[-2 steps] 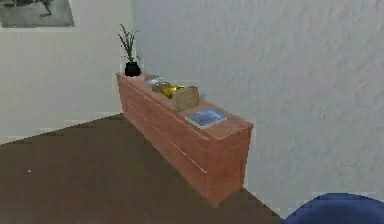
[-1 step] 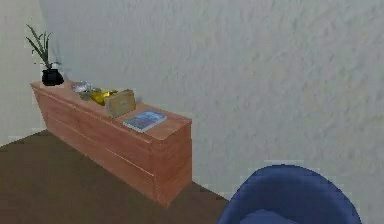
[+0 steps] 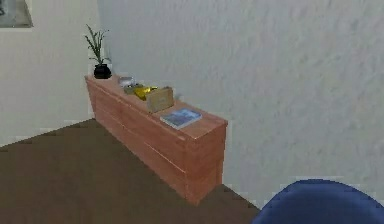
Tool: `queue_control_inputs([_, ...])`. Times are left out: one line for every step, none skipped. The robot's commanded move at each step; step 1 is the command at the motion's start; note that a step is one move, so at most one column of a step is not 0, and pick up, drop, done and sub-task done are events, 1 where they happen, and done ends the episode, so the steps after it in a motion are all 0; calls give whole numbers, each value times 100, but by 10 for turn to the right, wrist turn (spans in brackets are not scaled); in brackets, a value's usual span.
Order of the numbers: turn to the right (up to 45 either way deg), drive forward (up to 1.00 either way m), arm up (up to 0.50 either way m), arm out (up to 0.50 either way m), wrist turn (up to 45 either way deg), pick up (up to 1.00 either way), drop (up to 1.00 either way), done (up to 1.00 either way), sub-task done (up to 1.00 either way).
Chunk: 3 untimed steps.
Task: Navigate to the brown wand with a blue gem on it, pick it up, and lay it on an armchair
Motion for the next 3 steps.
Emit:
queue_control_inputs([60,0,0,0,0,0,0,0,0])
queue_control_inputs([-30,0,0,0,0,0,0,0,0])
queue_control_inputs([420,0,0,0,0,0,0,0,0])
